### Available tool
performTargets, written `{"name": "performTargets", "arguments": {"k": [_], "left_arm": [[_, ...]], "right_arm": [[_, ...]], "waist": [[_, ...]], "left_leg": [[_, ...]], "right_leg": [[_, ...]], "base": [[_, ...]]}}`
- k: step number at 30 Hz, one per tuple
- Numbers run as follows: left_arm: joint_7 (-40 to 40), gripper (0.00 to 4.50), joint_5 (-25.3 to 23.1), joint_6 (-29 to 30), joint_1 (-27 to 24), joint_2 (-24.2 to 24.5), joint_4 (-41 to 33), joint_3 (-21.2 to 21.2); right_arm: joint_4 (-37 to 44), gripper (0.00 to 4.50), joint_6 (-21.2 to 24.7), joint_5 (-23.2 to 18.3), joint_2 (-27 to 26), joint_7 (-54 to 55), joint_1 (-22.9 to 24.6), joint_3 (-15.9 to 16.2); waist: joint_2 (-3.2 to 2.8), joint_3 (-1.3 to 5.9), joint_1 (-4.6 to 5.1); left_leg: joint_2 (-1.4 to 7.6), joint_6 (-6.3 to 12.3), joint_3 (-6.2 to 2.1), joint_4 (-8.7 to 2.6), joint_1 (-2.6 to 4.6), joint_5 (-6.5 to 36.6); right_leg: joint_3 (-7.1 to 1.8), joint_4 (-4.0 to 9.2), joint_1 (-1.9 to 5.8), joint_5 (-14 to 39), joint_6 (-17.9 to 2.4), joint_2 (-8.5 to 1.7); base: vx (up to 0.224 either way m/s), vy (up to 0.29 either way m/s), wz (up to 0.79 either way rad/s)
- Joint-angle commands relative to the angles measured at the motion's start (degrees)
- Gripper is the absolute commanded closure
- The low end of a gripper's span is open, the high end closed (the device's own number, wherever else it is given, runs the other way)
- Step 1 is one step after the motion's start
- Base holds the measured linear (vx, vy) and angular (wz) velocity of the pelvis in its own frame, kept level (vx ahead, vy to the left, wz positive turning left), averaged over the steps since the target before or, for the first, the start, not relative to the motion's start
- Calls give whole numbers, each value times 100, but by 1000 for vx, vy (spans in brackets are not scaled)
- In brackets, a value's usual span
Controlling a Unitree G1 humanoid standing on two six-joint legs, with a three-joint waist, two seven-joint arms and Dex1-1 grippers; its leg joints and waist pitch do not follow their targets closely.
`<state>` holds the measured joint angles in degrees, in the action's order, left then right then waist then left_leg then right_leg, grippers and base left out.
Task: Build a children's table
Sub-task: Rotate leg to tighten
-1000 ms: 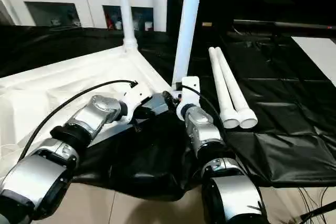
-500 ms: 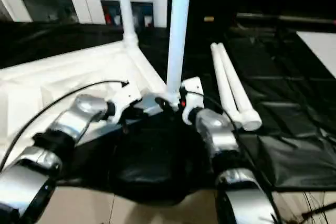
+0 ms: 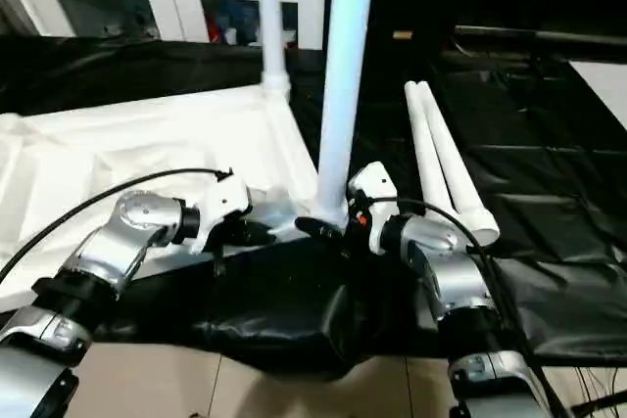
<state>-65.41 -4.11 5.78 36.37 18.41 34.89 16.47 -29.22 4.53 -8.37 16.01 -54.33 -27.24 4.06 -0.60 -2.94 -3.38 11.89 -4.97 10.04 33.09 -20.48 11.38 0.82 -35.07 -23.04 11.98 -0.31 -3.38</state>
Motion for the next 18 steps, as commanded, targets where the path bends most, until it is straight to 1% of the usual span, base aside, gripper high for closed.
{"name": "performTargets", "arguments": {"k": [1, 2, 3, 5, 7, 8, 10, 11, 12, 13, 14, 15, 16, 17, 18], "left_arm": [[-93, 450, 102, -134, -28, -1, -121, 99], [-108, 450, 63, -111, -33, 31, -131, 122], [-124, 450, 46, -89, -27, 52, -137, 135], [-187, 450, 53, -53, -33, 74, -163, 138], [-224, 450, 51, -51, -42, 85, -172, 139], [-249, 450, 46, -56, -34, 92, -159, 139], [-261, 450, 43, -57, -15, 90, -134, 137], [-269, 450, 45, -52, 4, 92, -118, 142], [-270, 450, 46, -51, 7, 93, -116, 144], [-272, 450, 51, -48, 13, 97, -113, 148], [-278, 450, 61, -29, 10, 102, -133, 152], [-283, 450, 68, -13, 12, 105, -147, 153], [-292, 450, 74, 12, 5, 108, -181, 155], [-303, 450, 79, 32, -1, 111, -207, 157], [-309, 450, 81, 39, -5, 112, -218, 158]], "right_arm": [[99, 6, -141, 42, 40, -89, -27, 91], [83, 6, -172, 57, 48, -80, -40, 101], [71, 6, -182, 60, 53, -79, -58, 107], [61, 6, -214, 76, 65, -157, -87, 144], [42, 6, -268, 123, 89, -216, -97, 192], [4, 6, -324, 173, 115, -245, -115, 234], [-60, 6, -343, 192, 134, -231, -148, 247], [-131, 6, -368, 209, 147, -209, -184, 253], [-141, 6, -372, 209, 149, -207, -190, 254], [-166, 6, -384, 209, 154, -202, -202, 258], [-209, 6, -408, 209, 155, -172, -220, 255], [-237, 6, -421, 206, 158, -153, -236, 253], [-262, 6, -424, 192, 153, -165, -252, 244], [-278, 20, -432, 191, 149, -174, -261, 237], [-286, 20, -440, 194, 146, -182, -266, 233]], "waist": [[28, 310, 21], [29, 310, 22], [18, 292, 26], [16, 279, 32], [21, 282, 34], [19, 276, 36], [33, 246, 45], [27, 244, 43], [31, 224, 49], [31, 220, 53], [28, 213, 54], [23, 181, 58], [22, 175, 62], [25, 175, 64], [25, 170, 65]], "left_leg": [[98, 442, 37, -319, 23, 532], [99, 425, 33, -323, 25, 545], [91, 405, 30, -324, 17, 546], [89, 396, 28, -328, 17, 549], [81, 442, 27, -314, 4, 453], [81, 453, 26, -315, 2, 428], [73, 482, 32, -316, 2, 416], [77, 489, 31, -319, 7, 440], [79, 487, 31, -326, 0, 478], [84, 459, 32, -332, 13, 568], [88, 450, 31, -337, 16, 599], [89, 424, 30, -348, 5, 650], [89, 406, 32, -352, 14, 688], [89, 399, 31, -352, 14, 687], [92, 397, 31, -352, 14, 687]], "right_leg": [[-165, 322, 310, -383, -1587, -316], [-165, 322, 314, -362, -1583, -320], [-166, 322, 310, -366, -1570, -316], [-166, 322, 309, -413, -1565, -310], [-165, 300, 328, -623, -1583, -305], [-162, 297, 323, -670, -1591, -302], [-157, 302, 311, -700, -1599, -290], [-159, 305, 315, -649, -1605, -297], [-158, 315, 306, -581, -1602, -299], [-159, 328, 303, -404, -1600, -302], [-160, 335, 298, -342, -1598, -305], [-164, 347, 290, -244, -1583, -308], [-166, 353, 287, -191, -1579, -305], [-167, 351, 290, -181, -1589, -307], [-168, 351, 288, -167, -1599, -310]], "base": [[0, 0, 0], [0, 0, 0], [0, 0, 0], [0, 0, 0], [0, 0, 0], [0, 0, 0], [0, 0, 0], [0, 0, 0], [0, 0, 0], [0, 0, 0], [0, 0, 0], [0, 0, 0], [0, 0, 0], [0, 0, 0], [0, 0, 0]]}}
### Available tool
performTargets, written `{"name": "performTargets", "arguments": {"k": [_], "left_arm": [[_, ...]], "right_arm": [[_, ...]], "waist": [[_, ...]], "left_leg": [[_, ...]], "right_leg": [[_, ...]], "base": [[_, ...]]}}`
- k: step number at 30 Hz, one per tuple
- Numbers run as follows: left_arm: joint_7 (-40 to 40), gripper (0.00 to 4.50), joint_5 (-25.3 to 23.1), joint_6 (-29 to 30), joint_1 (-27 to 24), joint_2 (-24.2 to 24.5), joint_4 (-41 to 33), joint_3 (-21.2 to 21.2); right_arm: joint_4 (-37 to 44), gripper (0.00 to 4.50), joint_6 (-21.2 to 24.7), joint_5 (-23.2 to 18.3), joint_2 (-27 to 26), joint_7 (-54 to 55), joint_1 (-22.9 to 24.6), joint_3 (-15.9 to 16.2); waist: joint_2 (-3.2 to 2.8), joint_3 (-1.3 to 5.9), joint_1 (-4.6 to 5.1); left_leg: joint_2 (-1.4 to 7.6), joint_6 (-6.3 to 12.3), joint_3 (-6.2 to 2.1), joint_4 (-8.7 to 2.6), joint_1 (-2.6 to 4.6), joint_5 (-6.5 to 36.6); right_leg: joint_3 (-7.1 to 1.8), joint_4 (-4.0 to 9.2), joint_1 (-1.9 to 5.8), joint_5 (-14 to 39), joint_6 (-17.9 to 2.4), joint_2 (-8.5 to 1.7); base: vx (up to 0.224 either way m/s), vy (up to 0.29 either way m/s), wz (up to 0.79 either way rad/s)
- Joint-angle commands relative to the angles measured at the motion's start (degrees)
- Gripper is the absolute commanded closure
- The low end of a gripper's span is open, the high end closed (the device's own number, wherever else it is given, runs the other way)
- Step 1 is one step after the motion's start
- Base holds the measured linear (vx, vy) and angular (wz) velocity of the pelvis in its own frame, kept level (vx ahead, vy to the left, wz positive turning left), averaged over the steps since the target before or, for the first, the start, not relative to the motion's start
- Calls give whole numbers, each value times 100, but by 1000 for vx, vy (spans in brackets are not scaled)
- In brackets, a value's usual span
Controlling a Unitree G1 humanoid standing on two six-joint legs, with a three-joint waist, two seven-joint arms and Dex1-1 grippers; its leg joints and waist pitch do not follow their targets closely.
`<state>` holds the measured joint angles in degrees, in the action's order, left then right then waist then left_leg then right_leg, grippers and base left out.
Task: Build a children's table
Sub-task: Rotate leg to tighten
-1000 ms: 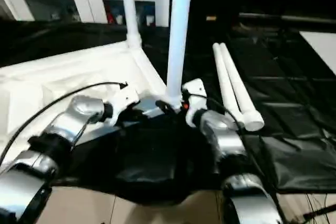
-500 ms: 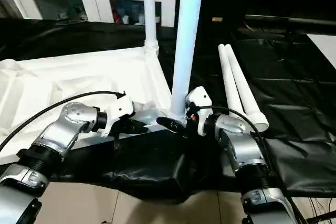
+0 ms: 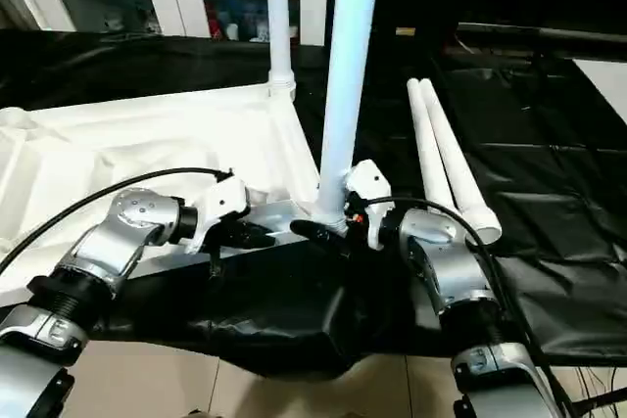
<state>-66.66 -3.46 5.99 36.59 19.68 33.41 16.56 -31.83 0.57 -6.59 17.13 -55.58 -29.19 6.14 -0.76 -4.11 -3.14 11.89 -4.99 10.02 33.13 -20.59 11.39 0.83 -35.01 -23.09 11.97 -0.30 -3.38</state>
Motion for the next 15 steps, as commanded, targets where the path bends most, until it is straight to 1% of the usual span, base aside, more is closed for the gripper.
{"name": "performTargets", "arguments": {"k": [1, 2, 5, 6, 7, 8, 9, 11, 13, 15], "left_arm": [[-189, 450, 17, 22, -26, -14, -73, 150], [-199, 450, 20, 28, -25, -12, -77, 149], [-217, 450, 21, 46, -21, -4, -74, 163], [-236, 450, 25, 58, -25, 3, -84, 173], [-243, 450, 28, 65, -29, 9, -96, 177], [-243, 450, 28, 65, -30, 10, -97, 178], [-246, 450, 29, 66, -34, 14, -101, 180], [-245, 450, 29, 77, -54, 30, -110, 193], [-243, 450, 33, 84, -60, 35, -119, 196], [-242, 450, 43, 99, -70, 40, -135, 194]], "right_arm": [[-29, 30, -39, 10, 32, -69, -72, 21], [-41, 42, -26, -3, 26, -93, -79, 16], [-80, 71, -66, 9, 40, -81, -90, 30], [-89, 78, -67, -10, 38, -74, -96, 14], [-87, 78, -64, -20, 38, -73, -97, 8], [-87, 95, -64, -20, 38, -72, -98, 8], [-89, 105, -67, -22, 39, -69, -101, 5], [-139, 118, -106, -10, 45, -75, -123, 14], [-152, 137, -122, 2, 48, -82, -125, 24], [-166, 157, -138, 18, 42, -88, -127, 43]], "waist": [[35, 277, 40], [24, 261, 39], [19, 248, 37], [-18, 234, 34], [-1, 232, 41], [-3, 235, 38], [-3, 227, 39], [10, 219, 40], [3, 203, 42], [15, 192, 44]], "left_leg": [[90, 404, 35, -357, 24, 672], [90, 413, 39, -357, 25, 648], [87, 452, 36, -356, 15, 558], [92, 449, 30, -361, 14, 556], [94, 446, 38, -362, 25, 592], [95, 447, 39, -361, 29, 596], [93, 450, 36, -363, 18, 580], [95, 450, 39, -365, 20, 586], [101, 431, 40, -374, 28, 642], [101, 427, 41, -377, 24, 638]], "right_leg": [[-169, 348, 291, -154, -1613, -308], [-172, 348, 285, -193, -1617, -303], [-170, 337, 297, -298, -1628, -305], [-169, 337, 288, -307, -1635, -311], [-167, 346, 286, -284, -1643, -304], [-169, 344, 286, -288, -1653, -305], [-168, 340, 291, -297, -1654, -305], [-171, 344, 289, -294, -1656, -307], [-171, 354, 279, -179, -1669, -312], [-176, 356, 280, -150, -1666, -313]], "base": [[0, 0, 0], [0, 0, 0], [0, 0, 0], [0, 0, 0], [0, 0, 0], [0, 0, 0], [0, 0, 0], [0, 0, 0], [0, 0, 0], [0, 0, 0]]}}
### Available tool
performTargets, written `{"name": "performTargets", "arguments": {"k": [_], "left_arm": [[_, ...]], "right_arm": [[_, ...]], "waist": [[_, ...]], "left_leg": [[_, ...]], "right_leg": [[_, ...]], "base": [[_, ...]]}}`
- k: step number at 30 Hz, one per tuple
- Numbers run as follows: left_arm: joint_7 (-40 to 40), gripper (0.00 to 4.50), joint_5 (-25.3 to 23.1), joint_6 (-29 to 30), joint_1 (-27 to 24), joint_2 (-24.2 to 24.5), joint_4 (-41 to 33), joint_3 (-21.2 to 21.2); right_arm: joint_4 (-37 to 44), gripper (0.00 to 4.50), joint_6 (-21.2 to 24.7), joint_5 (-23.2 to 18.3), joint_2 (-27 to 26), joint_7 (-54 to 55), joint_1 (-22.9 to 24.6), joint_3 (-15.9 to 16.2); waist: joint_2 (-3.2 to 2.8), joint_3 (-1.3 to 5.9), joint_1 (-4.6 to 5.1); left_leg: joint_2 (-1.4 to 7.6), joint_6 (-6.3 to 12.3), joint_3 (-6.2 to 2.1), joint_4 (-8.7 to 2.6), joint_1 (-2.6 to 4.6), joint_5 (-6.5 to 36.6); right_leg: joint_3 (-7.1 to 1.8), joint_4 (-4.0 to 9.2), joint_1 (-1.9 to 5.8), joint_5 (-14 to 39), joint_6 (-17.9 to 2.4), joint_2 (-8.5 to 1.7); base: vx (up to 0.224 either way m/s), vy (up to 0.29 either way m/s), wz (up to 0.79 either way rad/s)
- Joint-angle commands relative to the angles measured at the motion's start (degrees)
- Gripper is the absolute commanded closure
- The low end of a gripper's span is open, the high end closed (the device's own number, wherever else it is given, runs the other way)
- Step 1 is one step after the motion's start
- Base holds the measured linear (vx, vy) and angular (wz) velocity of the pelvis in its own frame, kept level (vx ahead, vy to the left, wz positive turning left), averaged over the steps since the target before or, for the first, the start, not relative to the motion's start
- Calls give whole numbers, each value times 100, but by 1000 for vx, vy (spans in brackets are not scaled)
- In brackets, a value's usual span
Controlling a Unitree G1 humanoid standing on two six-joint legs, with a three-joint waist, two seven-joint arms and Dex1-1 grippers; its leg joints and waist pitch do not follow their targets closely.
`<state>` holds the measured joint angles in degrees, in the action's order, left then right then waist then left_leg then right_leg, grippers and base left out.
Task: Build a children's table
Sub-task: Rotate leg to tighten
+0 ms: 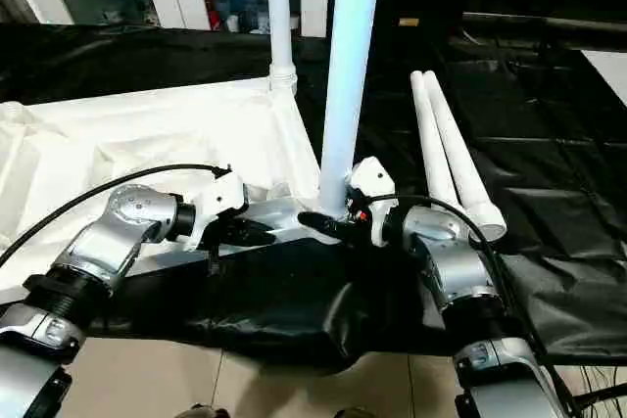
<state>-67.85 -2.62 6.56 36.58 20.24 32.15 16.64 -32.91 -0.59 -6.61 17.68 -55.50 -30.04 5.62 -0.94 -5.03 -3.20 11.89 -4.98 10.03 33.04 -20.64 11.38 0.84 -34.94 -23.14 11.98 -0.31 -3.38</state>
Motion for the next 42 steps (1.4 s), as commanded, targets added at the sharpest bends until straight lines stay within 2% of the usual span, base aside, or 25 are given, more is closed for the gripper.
{"name": "performTargets", "arguments": {"k": [1, 9, 12, 14, 17, 19, 23, 24, 25, 27, 28, 30, 31, 34, 36, 38, 39, 40, 41, 42], "left_arm": [[-127, 450, -40, 47, -79, -6, -19, 185], [-50, 450, -33, 122, -113, 12, -60, 165], [122, 450, -8, 247, -108, -84, -27, 102], [320, 450, 37, 409, -92, -233, 16, 42], [729, 450, -30, 512, 40, -470, 259, 2], [1065, 450, -75, 624, 175, -650, 478, -50], [1935, 450, -251, 848, 518, -1031, 1004, -151], [2017, 450, -260, 863, 546, -1063, 1048, -169], [2425, 450, -300, 932, 687, -1225, 1260, -247], [2580, 450, -358, 977, 737, -1291, 1323, -229], [2617, 450, -393, 985, 749, -1308, 1342, -206], [2610, 450, -444, 957, 767, -1320, 1373, -160], [2597, 450, -442, 955, 766, -1320, 1370, -161], [2534, 450, -452, 917, 768, -1300, 1407, -172], [2488, 450, -454, 895, 755, -1275, 1402, -161], [2403, 450, -452, 861, 723, -1226, 1365, -144], [2394, 450, -450, 860, 719, -1221, 1358, -143], [2294, 450, -442, 857, 673, -1162, 1271, -134], [2236, 450, -450, 851, 638, -1113, 1199, -121], [2188, 450, -458, 842, 607, -1074, 1135, -106]], "right_arm": [[-62, 166, -34, 33, -22, -99, -43, 115], [-156, 178, -156, 100, -76, -62, -3, 182], [-241, 180, -156, 117, -202, 255, 93, 104], [-337, 180, -67, 69, -458, 843, 203, -89], [-482, 180, -20, 126, -844, 1745, 311, -237], [-623, 180, 27, 244, -1108, 2394, 289, -276], [-1164, 180, 259, 389, -1740, 3796, -30, -425], [-1219, 180, 282, 394, -1790, 3902, -63, -442], [-1577, 180, 374, 303, -2111, 4553, -284, -633], [-1796, 181, 385, 232, -2336, 4959, -426, -755], [-1859, 181, 368, 244, -2421, 5124, -471, -782], [-1932, 181, 297, 287, -2566, 5307, -541, -781], [-1942, 181, 262, 302, -2601, 5281, -562, -761], [-1985, 181, 175, 303, -2746, 5127, -653, -785], [-1984, 125, 168, 260, -2755, 5047, -668, -829], [-1978, 111, 139, 259, -2703, 4996, -695, -856], [-1970, 103, 131, 264, -2691, 4993, -695, -853], [-1839, 93, 108, 262, -2557, 4923, -684, -852], [-1695, 83, 94, 276, -2442, 4863, -654, -827], [-1557, 75, 92, 273, -2358, 4782, -618, -806]], "waist": [[45, 275, 53], [52, 236, 65], [52, 219, 78], [64, 209, 100], [68, 175, 154], [48, 163, 177], [24, 139, 204], [13, 131, 208], [24, 124, 208], [35, 117, 207], [22, 120, 192], [12, 127, 189], [16, 142, 186], [55, 138, 193], [42, 136, 192], [45, 135, 202], [42, 143, 209], [68, 141, 237], [59, 136, 239], [56, 150, 241]], "left_leg": [[103, 428, 42, -371, 29, 645], [107, 377, 38, -395, 28, 740], [109, 343, 37, -408, 29, 782], [110, 306, 39, -421, 36, 871], [104, 161, 16, -469, 19, 1105], [95, 80, 17, -480, 41, 1218], [81, -121, -7, -518, 62, 1510], [77, -129, -13, -528, 54, 1563], [67, -134, -4, -527, 73, 1608], [62, -137, -8, -539, 89, 1738], [59, -129, -7, -543, 101, 1767], [70, -139, -13, -560, 101, 1768], [74, -155, -18, -583, 76, 1665], [77, -146, -20, -596, 53, 1744], [82, -145, -23, -602, 63, 1778], [87, -141, -29, -615, 59, 1876], [88, -143, -42, -622, 41, 1873], [85, -148, -53, -635, 3, 1797], [92, -139, -58, -641, -2, 1797], [100, -115, -40, -620, 29, 1757]], "right_leg": [[-177, 355, 280, -117, -1656, -313], [-188, 388, 263, 219, -1597, -329], [-194, 412, 252, 388, -1567, -337], [-202, 433, 233, 587, -1529, -337], [-208, 482, 214, 1168, -1388, -347], [-217, 524, 183, 1441, -1271, -337], [-224, 570, 140, 1938, -1087, -346], [-222, 573, 144, 1984, -1058, -341], [-233, 592, 115, 2015, -1002, -333], [-236, 614, 106, 2160, -950, -333], [-241, 634, 90, 2247, -873, -339], [-237, 636, 84, 2198, -833, -337], [-223, 621, 119, 1932, -806, -326], [-218, 618, 126, 1893, -814, -326], [-219, 626, 114, 1946, -806, -328], [-221, 634, 111, 2018, -789, -332], [-215, 633, 122, 2038, -777, -338], [-204, 621, 151, 1965, -776, -333], [-201, 623, 147, 1978, -765, -335], [-213, 629, 129, 1879, -801, -338]], "base": [[0, 0, 0], [0, 0, 0], [0, 0, 0], [0, 0, 0], [0, 0, 0], [0, 0, 0], [0, 0, 0], [0, 0, 0], [0, 0, 0], [0, 0, 0], [0, 0, 0], [0, 0, 0], [0, 0, 0], [0, 0, 0], [0, 0, 0], [0, 0, 0], [0, 0, 0], [0, 0, 0], [0, 0, 0], [0, 0, 0]]}}
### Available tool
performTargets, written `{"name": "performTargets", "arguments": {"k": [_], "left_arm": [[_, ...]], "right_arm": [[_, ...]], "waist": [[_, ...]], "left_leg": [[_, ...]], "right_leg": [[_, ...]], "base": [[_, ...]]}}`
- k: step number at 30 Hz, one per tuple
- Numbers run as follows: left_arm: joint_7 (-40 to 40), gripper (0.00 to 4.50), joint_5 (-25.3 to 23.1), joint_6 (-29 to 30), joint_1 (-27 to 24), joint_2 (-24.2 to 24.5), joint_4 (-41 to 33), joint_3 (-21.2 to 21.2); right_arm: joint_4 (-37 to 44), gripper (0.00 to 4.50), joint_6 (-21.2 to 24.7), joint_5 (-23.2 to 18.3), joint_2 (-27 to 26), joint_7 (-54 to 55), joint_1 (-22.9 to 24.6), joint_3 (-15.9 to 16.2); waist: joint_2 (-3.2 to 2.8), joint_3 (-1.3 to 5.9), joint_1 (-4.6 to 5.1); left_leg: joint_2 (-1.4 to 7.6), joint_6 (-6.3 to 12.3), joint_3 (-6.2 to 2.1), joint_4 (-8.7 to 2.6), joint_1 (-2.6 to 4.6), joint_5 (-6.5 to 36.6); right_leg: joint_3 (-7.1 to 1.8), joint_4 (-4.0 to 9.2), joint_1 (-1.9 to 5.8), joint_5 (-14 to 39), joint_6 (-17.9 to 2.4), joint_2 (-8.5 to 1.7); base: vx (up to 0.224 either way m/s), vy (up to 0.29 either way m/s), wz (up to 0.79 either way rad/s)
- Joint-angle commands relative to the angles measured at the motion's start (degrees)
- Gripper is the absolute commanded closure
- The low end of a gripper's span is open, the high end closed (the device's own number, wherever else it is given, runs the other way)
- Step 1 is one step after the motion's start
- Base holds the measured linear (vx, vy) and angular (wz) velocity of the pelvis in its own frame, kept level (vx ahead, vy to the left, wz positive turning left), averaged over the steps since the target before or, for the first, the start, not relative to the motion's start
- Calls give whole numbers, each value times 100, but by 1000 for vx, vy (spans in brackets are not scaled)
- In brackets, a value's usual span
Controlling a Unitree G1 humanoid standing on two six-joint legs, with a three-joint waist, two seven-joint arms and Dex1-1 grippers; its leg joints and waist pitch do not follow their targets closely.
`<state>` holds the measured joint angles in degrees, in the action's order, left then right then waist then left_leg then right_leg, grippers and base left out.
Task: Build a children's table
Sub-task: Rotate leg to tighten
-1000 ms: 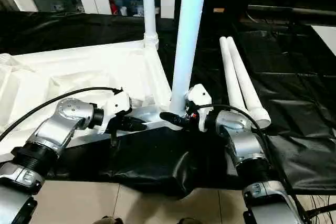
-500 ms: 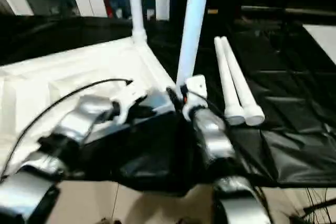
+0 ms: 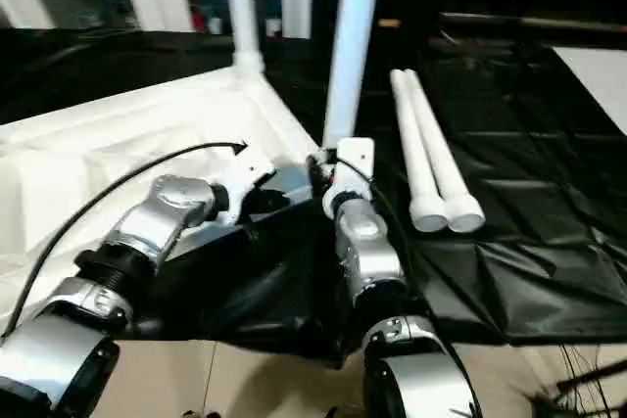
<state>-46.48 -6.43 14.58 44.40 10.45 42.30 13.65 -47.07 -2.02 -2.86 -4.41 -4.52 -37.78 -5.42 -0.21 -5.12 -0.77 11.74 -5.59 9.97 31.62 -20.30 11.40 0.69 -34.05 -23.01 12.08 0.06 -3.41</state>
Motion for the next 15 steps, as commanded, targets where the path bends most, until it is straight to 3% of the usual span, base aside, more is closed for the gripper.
{"name": "performTargets", "arguments": {"k": [1, 3, 6, 7, 11, 15], "left_arm": [[-41, 450, -76, 57, -240, -23, -23, 209], [-81, 450, -68, 76, -268, 6, -87, 210], [-338, 450, -32, 47, -392, 160, -333, 249], [-455, 450, -15, 6, -441, 233, -416, 264], [-1162, 450, 201, -172, -686, 493, -792, 335], [-2002, 450, 450, -386, -994, 786, -1281, 517]], "right_arm": [[166, 67, 311, -143, 16, -551, 252, 339], [301, 58, 372, -166, 82, -677, 297, 341], [846, 58, 470, -204, 447, -1330, 565, 491], [1045, 58, 485, -200, 609, -1604, 685, 551], [1442, 58, 463, -251, 1124, -2660, 1019, 749], [1729, 58, 432, -488, 1518, -3547, 1218, 871]], "waist": [[-8, 186, 12], [-7, 183, 23], [3, 189, 28], [5, 218, 16], [0, 268, 17], [-4, 299, 25]], "left_leg": [[113, -17, -11, -444, 1, 1574], [103, 69, 6, -428, -40, 1298], [106, 153, 13, -411, -50, 1190], [103, 251, 24, -362, -58, 764], [74, 535, 42, -282, -89, 89], [88, 833, 52, -244, -65, -65]], "right_leg": [[-213, 513, 131, 1511, -949, -333], [-196, 481, 165, 1041, -1074, -318], [-188, 474, 192, 981, -1149, -324], [-187, 408, 238, 305, -1262, -311], [-175, 278, 316, -1018, -1535, -293], [-166, 208, 342, -1719, -1729, -290]], "base": [[0, 0, 0], [0, 0, 0], [0, 0, 0], [0, 0, 0], [0, 0, 0], [0, 0, 0]]}}
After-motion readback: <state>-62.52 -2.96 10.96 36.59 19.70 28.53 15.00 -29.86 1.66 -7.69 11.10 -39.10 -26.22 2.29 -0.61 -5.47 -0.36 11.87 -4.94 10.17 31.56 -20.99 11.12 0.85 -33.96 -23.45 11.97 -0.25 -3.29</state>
